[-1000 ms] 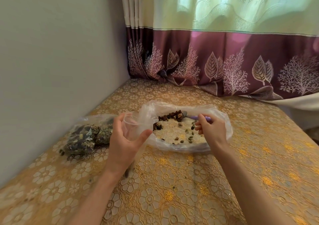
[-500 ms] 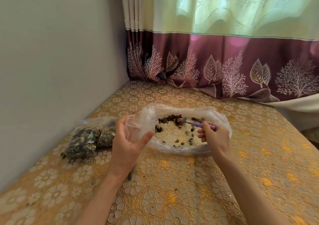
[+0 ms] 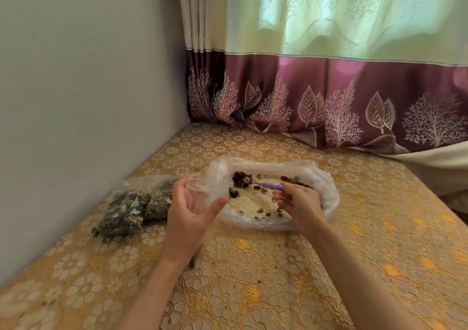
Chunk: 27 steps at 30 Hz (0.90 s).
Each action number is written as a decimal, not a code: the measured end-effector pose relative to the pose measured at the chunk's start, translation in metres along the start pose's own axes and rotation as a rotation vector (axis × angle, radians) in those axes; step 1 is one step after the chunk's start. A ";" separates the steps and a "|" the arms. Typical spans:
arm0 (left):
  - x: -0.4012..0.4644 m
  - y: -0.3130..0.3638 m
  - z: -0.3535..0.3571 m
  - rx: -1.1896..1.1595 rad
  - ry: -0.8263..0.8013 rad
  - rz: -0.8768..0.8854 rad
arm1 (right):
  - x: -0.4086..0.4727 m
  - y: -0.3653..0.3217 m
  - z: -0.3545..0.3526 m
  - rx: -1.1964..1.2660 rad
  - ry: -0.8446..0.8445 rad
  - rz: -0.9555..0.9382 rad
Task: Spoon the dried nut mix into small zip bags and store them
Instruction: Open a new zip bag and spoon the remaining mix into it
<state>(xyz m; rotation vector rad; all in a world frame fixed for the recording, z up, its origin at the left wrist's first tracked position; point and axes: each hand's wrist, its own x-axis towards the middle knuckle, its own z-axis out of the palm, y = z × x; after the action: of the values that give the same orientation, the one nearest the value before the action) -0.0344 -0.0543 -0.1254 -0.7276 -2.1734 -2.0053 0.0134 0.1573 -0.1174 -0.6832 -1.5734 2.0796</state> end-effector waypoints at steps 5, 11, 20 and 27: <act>0.001 0.000 0.000 -0.042 0.011 -0.023 | -0.006 -0.007 -0.009 -0.012 0.025 -0.030; 0.001 -0.001 0.000 -0.031 0.001 -0.017 | -0.015 -0.026 -0.014 0.040 0.009 -0.133; 0.003 -0.001 -0.003 -0.021 0.080 -0.015 | -0.039 -0.067 0.004 0.096 -0.251 -0.232; 0.006 0.002 -0.007 -0.016 0.087 -0.066 | -0.055 -0.076 0.023 -0.077 -0.381 -0.245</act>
<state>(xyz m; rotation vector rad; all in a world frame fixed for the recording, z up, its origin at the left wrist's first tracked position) -0.0405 -0.0591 -0.1206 -0.5667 -2.1620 -2.0469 0.0454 0.1256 -0.0321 -0.1065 -1.8409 2.0533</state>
